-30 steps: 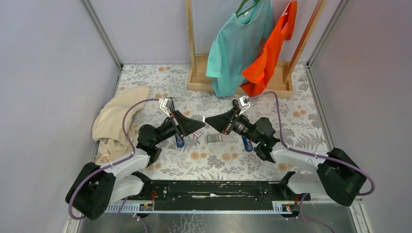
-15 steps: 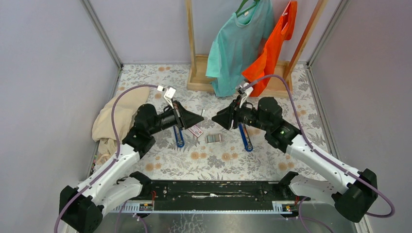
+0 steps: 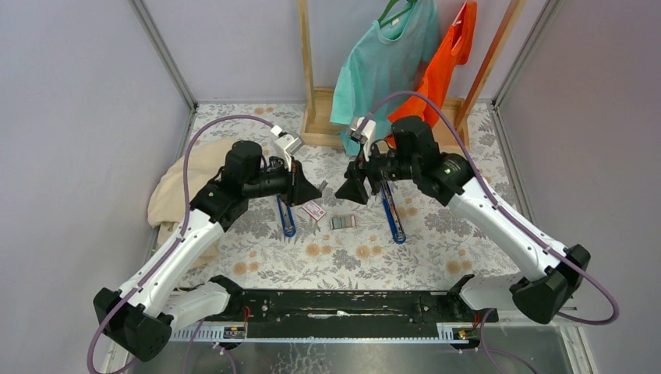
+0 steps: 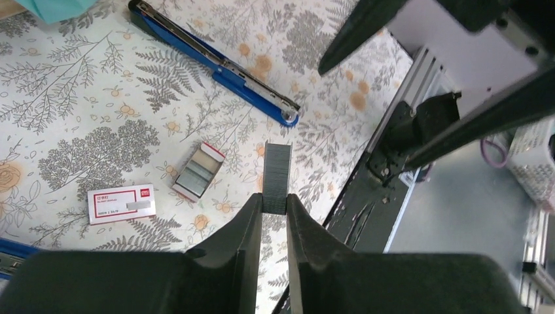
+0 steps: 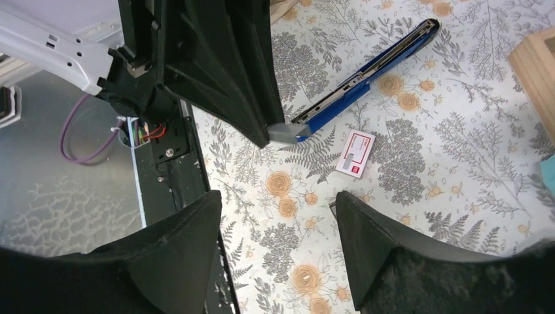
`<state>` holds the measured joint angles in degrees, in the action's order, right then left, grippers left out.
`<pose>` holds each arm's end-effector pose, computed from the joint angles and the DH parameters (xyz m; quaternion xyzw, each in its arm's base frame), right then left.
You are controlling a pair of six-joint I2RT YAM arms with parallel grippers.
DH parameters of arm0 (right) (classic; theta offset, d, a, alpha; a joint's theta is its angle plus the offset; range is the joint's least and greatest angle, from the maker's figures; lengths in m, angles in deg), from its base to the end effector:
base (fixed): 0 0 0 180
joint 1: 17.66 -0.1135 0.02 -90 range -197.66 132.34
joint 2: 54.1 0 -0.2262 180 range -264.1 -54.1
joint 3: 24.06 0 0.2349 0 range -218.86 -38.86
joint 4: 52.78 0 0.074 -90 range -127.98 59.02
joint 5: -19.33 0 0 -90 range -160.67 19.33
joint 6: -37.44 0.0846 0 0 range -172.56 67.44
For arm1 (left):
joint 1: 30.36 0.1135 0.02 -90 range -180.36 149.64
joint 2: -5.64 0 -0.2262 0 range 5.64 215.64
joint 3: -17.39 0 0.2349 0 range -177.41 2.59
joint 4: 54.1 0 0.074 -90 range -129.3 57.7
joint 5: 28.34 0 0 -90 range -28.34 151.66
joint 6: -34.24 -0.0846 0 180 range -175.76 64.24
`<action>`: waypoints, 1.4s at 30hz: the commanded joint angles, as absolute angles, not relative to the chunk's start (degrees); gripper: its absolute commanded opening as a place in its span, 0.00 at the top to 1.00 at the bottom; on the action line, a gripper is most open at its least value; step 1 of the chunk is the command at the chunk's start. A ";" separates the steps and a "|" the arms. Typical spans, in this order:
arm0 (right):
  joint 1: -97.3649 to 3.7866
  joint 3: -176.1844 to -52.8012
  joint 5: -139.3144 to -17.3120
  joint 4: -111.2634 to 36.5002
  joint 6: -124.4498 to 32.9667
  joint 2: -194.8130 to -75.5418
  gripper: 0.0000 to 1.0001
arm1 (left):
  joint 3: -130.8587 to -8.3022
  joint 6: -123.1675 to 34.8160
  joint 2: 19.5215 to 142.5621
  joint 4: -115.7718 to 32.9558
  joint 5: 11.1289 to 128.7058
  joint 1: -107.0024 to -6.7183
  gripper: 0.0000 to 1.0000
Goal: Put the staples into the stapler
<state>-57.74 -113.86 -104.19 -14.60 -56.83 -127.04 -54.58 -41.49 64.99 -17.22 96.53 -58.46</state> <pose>0.2095 0.2373 0.3453 -0.4490 0.6708 0.3926 0.4408 0.2107 -0.1673 0.3005 0.2579 0.7759 -0.4218 0.3919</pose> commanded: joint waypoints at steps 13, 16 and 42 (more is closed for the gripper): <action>-55.63 -134.43 -120.04 3.41 -71.71 -142.47 0.30 | -60.41 -53.01 67.73 -10.93 105.78 -60.02 0.83; -55.63 -134.60 -121.08 3.59 -71.96 -143.01 0.32 | -60.77 -53.24 67.87 -10.66 105.94 -60.39 0.83; -55.96 -133.56 -125.90 5.10 -73.16 -144.78 0.71 | -61.27 -53.57 68.31 -10.65 106.99 -61.12 0.83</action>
